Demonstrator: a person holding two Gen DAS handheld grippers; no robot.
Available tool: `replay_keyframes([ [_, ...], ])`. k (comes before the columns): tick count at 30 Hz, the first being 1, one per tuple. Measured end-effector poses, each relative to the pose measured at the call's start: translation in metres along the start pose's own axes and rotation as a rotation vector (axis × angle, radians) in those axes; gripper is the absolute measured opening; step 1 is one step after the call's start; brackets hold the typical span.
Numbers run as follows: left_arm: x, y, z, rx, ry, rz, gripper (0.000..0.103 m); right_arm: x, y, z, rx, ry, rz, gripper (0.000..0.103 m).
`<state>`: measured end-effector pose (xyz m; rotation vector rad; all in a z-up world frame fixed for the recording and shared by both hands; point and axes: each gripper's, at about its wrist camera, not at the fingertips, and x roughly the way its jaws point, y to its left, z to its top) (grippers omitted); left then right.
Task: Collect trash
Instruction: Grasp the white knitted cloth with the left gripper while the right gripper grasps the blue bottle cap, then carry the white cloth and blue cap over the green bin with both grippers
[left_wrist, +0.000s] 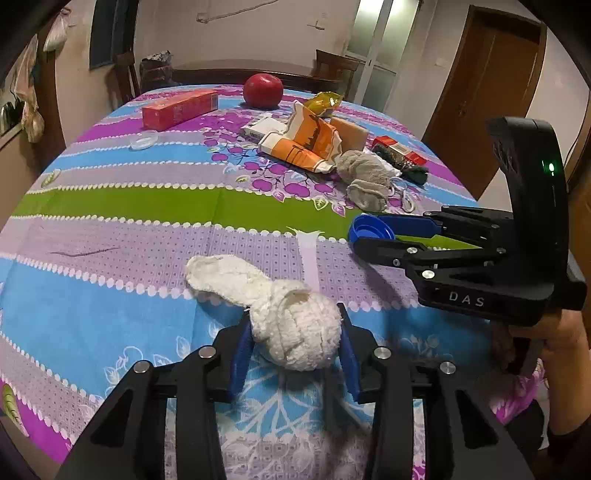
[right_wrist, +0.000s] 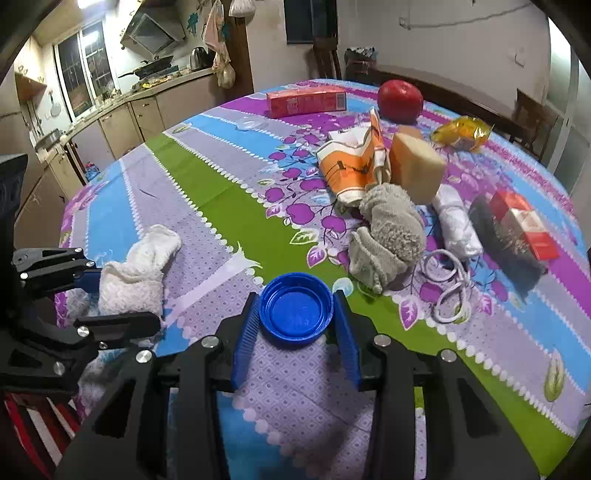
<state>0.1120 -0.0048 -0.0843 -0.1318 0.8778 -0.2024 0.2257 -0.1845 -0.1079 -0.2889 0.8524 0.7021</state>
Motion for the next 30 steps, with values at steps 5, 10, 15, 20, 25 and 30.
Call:
replay_keyframes([
  [5, -0.009, 0.001, 0.002, 0.019, -0.008, -0.016, 0.040, -0.016, -0.002, -0.005, 0.047, -0.048, -0.004, 0.038],
  [10, -0.015, -0.009, 0.014, 0.055, -0.030, 0.002, 0.040, -0.049, -0.009, -0.017, 0.134, -0.112, -0.002, 0.038],
  [15, -0.020, -0.029, 0.035, 0.101, -0.061, -0.008, 0.040, -0.078, -0.015, -0.029, 0.193, -0.160, -0.031, 0.038],
  [20, -0.019, -0.070, 0.064, 0.208, -0.111, -0.024, 0.040, -0.115, -0.036, -0.039, 0.270, -0.219, -0.089, 0.038],
  [25, -0.017, -0.113, 0.087, 0.284, -0.153, -0.062, 0.040, -0.150, -0.065, -0.051, 0.346, -0.256, -0.177, 0.038],
  [30, -0.010, -0.160, 0.108, 0.353, -0.178, -0.108, 0.040, -0.181, -0.085, -0.067, 0.400, -0.281, -0.264, 0.038],
])
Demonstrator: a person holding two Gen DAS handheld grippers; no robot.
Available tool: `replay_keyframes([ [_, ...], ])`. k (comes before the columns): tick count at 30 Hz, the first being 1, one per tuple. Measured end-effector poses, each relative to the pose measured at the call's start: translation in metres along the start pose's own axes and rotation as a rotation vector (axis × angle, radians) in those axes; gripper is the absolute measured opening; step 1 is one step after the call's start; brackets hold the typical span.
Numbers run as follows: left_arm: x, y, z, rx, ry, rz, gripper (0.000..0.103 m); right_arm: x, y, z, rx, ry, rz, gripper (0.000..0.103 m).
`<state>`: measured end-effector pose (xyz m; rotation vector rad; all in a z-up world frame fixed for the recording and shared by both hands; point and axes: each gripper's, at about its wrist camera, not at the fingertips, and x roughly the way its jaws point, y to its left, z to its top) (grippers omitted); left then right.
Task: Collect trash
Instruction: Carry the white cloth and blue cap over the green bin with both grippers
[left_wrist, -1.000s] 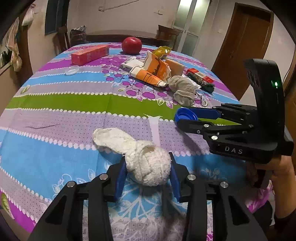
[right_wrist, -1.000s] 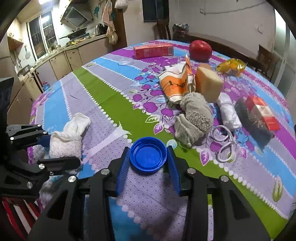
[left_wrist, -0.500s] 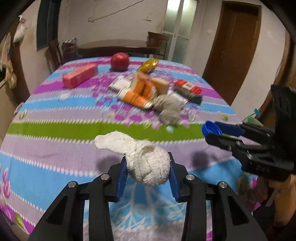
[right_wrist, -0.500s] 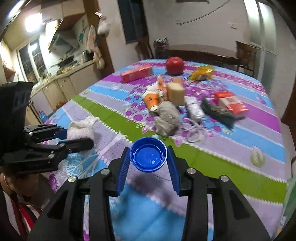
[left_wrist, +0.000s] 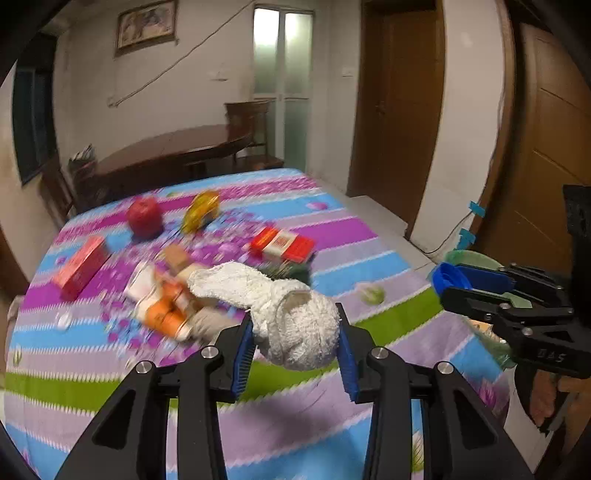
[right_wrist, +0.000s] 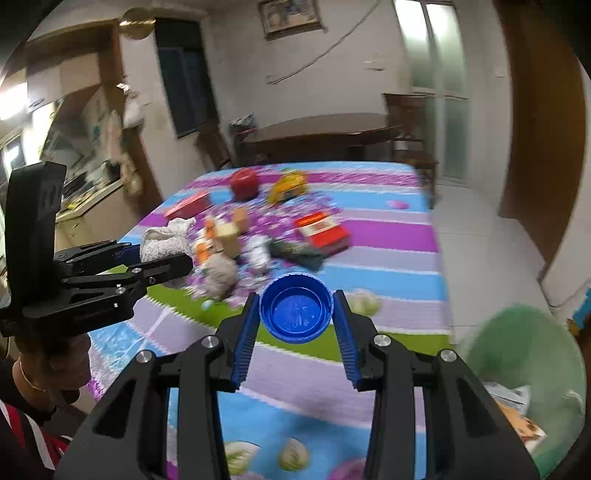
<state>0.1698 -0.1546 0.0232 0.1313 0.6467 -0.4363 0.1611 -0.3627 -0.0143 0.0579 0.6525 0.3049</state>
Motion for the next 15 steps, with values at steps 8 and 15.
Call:
replay_keyframes([
  [8, 0.028, -0.062, 0.051, 0.121, -0.053, -0.051, 0.040, -0.046, -0.060, 0.003, 0.099, -0.037, -0.138, 0.038],
  [15, 0.055, -0.119, 0.090, 0.193, -0.076, -0.119, 0.041, -0.086, -0.114, 0.003, 0.203, -0.072, -0.242, 0.038],
])
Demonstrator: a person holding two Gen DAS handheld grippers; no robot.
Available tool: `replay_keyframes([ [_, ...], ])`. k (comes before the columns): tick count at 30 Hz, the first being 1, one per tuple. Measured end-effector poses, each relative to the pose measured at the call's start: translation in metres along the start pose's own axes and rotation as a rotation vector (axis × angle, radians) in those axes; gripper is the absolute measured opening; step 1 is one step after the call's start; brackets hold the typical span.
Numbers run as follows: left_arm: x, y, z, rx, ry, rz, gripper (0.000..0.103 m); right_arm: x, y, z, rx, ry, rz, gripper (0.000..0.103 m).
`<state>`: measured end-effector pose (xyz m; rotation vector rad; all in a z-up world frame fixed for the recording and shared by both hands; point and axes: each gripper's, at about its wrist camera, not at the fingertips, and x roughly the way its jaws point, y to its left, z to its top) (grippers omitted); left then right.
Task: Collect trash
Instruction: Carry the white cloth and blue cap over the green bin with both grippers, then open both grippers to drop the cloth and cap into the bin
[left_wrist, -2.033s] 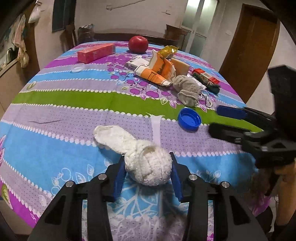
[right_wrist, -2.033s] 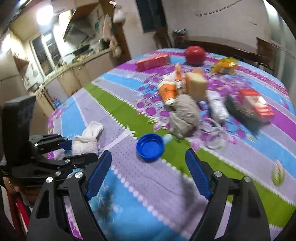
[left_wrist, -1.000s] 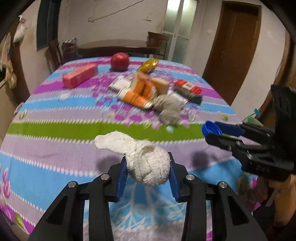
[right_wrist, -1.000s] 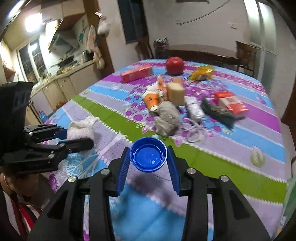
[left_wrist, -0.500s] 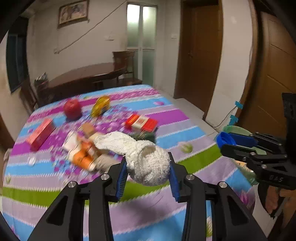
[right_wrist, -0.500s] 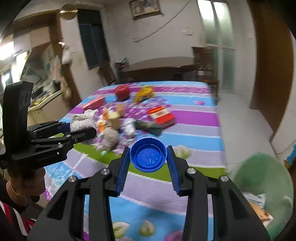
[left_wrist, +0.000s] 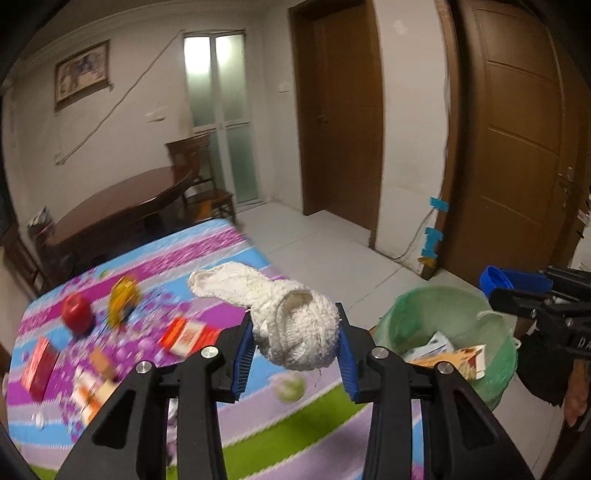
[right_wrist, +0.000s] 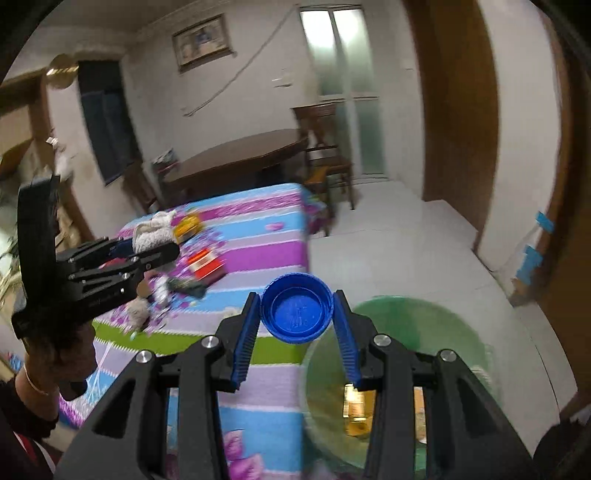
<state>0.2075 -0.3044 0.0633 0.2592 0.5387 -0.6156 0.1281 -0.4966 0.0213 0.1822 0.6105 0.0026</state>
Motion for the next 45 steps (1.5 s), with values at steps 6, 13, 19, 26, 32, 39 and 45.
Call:
replay_keyframes([
  [6, 0.036, -0.053, 0.036, 0.094, -0.013, -0.067, 0.041, -0.015, -0.045, 0.010, 0.091, -0.011, -0.064, 0.038],
  [13, 0.081, -0.111, 0.061, 0.190, 0.019, -0.180, 0.041, -0.025, -0.093, 0.007, 0.187, 0.021, -0.129, 0.038],
  [19, 0.112, -0.147, 0.066, 0.238, 0.072, -0.289, 0.041, -0.025, -0.124, -0.009, 0.260, 0.079, -0.127, 0.038],
  [26, 0.139, -0.170, 0.040, 0.288, 0.135, -0.345, 0.041, -0.019, -0.134, -0.022, 0.290, 0.127, -0.102, 0.038],
  [32, 0.154, -0.170, 0.015, 0.300, 0.173, -0.348, 0.041, -0.016, -0.137, -0.028, 0.296, 0.151, -0.095, 0.038],
  [39, 0.153, -0.167, 0.003, 0.325, 0.184, -0.354, 0.041, -0.011, -0.140, -0.025, 0.294, 0.165, -0.084, 0.038],
  [45, 0.152, -0.169, -0.001, 0.333, 0.188, -0.347, 0.041, -0.006, -0.139, -0.026, 0.295, 0.179, -0.072, 0.038],
])
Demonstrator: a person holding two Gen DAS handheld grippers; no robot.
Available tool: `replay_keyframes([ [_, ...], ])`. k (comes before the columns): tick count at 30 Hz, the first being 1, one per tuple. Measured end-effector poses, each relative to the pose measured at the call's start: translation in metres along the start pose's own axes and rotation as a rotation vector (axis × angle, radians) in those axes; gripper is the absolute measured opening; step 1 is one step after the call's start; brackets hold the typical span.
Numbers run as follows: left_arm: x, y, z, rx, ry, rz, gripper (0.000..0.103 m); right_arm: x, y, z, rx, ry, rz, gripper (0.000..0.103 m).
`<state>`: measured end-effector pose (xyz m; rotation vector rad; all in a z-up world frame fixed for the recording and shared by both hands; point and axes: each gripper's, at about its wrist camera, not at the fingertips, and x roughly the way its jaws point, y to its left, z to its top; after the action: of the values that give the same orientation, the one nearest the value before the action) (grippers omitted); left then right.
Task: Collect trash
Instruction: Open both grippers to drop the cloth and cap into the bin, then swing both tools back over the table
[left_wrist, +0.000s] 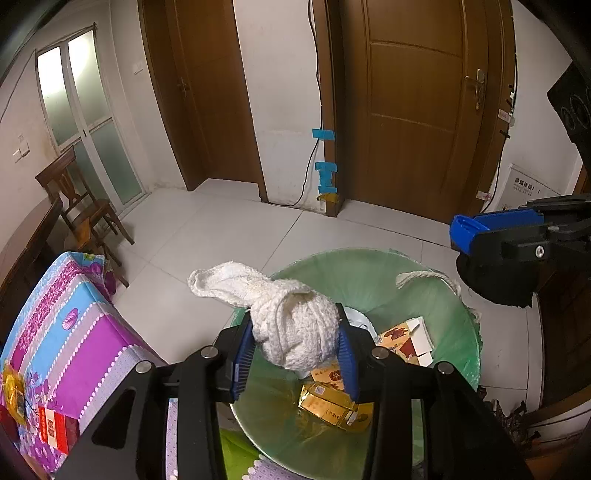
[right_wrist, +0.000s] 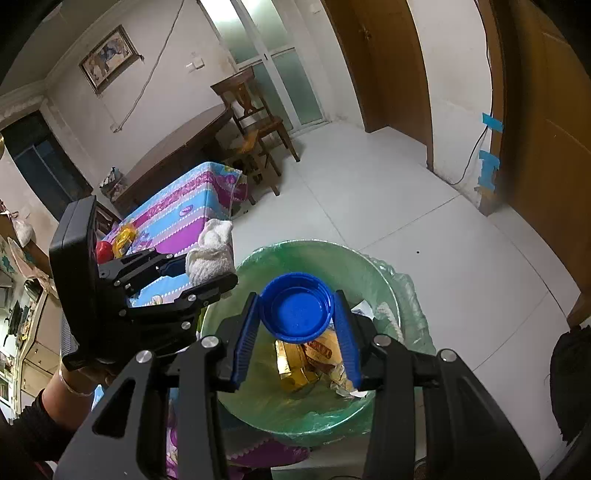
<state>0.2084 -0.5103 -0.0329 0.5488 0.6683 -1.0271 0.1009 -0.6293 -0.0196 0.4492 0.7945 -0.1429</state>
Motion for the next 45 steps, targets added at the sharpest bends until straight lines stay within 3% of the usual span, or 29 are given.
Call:
replay_keyframes([
  [9, -0.002, -0.001, 0.001, 0.010, 0.000, 0.006, 0.042, 0.005, 0.001, -0.002, 0.005, 0.009, 0.019, 0.039],
  [10, -0.002, -0.001, 0.001, 0.009, 0.003, 0.008, 0.045, 0.007, 0.001, -0.002, -0.003, 0.015, 0.020, 0.039],
  [11, -0.002, 0.000, 0.001, 0.004, 0.007, 0.018, 0.057, 0.010, -0.001, -0.002, -0.012, 0.022, 0.020, 0.044],
  [13, -0.002, 0.004, 0.000, -0.016, 0.013, 0.031, 0.071, 0.011, -0.002, -0.003, -0.005, 0.020, 0.006, 0.060],
  [31, -0.007, 0.008, -0.004, -0.036, 0.005, 0.045, 0.071, 0.006, -0.010, -0.008, 0.006, 0.007, -0.007, 0.060],
  [40, -0.015, 0.007, -0.009, -0.053, -0.012, 0.118, 0.071, 0.006, -0.005, -0.010, 0.005, -0.014, -0.017, 0.060],
  [45, -0.022, 0.016, -0.019, -0.100, -0.023, 0.194, 0.071, 0.001, 0.004, -0.015, -0.006, -0.092, -0.060, 0.060],
])
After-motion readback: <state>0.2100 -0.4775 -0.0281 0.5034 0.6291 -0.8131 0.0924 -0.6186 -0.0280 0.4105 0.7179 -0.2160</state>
